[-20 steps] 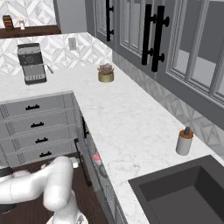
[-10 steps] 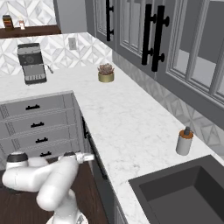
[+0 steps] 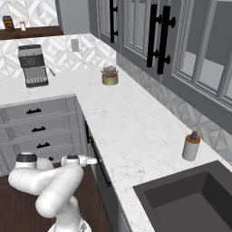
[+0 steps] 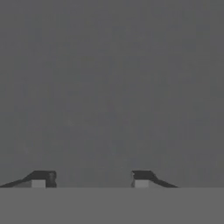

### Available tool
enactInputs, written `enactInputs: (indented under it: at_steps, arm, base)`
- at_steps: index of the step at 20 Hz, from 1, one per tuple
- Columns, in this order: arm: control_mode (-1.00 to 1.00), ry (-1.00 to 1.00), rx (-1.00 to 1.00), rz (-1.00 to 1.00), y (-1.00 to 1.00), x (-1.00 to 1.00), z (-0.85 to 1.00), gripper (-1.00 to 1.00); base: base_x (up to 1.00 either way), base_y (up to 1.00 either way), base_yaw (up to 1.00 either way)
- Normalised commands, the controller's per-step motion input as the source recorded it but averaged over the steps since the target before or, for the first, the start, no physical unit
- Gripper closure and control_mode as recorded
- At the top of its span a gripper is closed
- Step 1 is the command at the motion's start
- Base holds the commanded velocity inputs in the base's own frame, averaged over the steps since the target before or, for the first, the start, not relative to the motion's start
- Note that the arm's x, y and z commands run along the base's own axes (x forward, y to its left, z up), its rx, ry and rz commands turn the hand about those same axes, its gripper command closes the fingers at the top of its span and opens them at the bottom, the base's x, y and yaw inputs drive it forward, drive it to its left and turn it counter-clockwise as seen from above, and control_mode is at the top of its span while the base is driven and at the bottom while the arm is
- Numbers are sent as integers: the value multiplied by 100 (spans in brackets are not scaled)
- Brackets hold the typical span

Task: Pick up the cup and bowl from the counter, place them in the dishwasher, and close the dishwasher door.

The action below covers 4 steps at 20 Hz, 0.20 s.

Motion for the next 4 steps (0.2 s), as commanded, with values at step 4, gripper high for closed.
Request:
enactInputs:
  at_steps: [4]
  arm:
    - [-100,0,-2,0,-7,2,0,-100]
  base:
    - [0,0,0]
